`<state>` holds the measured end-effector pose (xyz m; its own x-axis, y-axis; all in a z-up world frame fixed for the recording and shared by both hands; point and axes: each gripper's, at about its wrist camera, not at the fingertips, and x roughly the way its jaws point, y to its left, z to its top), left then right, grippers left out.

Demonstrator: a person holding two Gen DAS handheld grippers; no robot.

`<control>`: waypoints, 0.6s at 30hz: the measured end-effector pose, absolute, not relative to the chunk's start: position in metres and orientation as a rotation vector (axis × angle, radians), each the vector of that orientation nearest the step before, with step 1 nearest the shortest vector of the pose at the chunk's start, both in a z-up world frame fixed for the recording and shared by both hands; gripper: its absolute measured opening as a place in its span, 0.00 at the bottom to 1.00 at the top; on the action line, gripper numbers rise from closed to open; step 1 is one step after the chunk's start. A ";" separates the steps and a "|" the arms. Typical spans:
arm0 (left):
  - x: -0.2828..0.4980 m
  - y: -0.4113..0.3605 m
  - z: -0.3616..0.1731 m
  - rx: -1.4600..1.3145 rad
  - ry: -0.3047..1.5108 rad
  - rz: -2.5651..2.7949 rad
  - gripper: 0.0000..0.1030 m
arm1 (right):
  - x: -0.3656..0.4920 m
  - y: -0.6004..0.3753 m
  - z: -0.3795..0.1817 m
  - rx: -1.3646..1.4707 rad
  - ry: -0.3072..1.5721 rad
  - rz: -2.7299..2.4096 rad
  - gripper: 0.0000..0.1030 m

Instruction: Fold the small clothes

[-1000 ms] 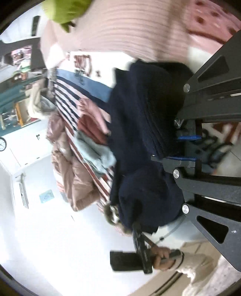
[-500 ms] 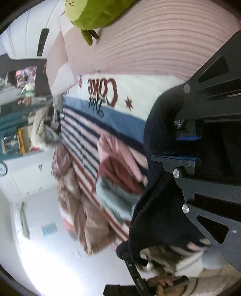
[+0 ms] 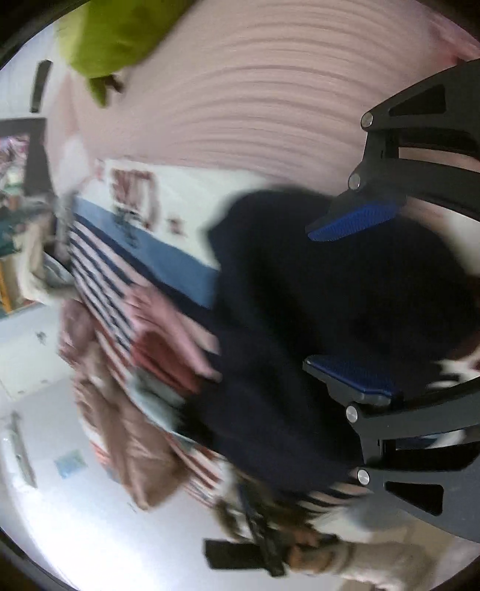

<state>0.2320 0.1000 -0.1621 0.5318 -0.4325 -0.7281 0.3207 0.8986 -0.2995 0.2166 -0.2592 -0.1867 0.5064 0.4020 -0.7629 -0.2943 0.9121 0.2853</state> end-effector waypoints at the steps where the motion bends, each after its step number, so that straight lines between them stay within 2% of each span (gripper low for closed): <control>1: 0.224 0.101 -0.170 -0.154 0.914 -0.462 0.74 | 0.206 -0.260 -0.194 0.131 0.967 0.423 0.64; 3: 0.215 0.098 -0.180 -0.163 0.928 -0.460 0.73 | 0.190 -0.261 -0.208 0.159 0.992 0.411 0.64; 5: 0.212 0.097 -0.188 -0.189 0.930 -0.452 0.62 | 0.182 -0.259 -0.216 0.167 0.964 0.406 0.61; 7: 0.207 0.097 -0.193 -0.246 0.931 -0.456 0.36 | 0.178 -0.257 -0.219 0.178 0.939 0.412 0.40; 8: 0.203 0.096 -0.193 -0.253 0.929 -0.456 0.35 | 0.176 -0.256 -0.219 0.191 0.928 0.405 0.25; 9: 0.197 0.095 -0.191 -0.240 0.921 -0.447 0.28 | 0.174 -0.256 -0.218 0.182 0.919 0.385 0.16; 11: 0.188 0.095 -0.186 -0.198 0.902 -0.426 0.25 | 0.170 -0.255 -0.214 0.156 0.905 0.369 0.09; 18: 0.146 0.117 -0.189 -0.197 0.907 -0.420 0.23 | 0.151 -0.262 -0.213 0.115 0.922 0.343 0.06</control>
<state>0.1456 0.1172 -0.1892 0.5422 -0.4328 -0.7202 0.2689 0.9014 -0.3392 0.1507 -0.2623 -0.2129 0.5547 0.3385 -0.7601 -0.2405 0.9397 0.2429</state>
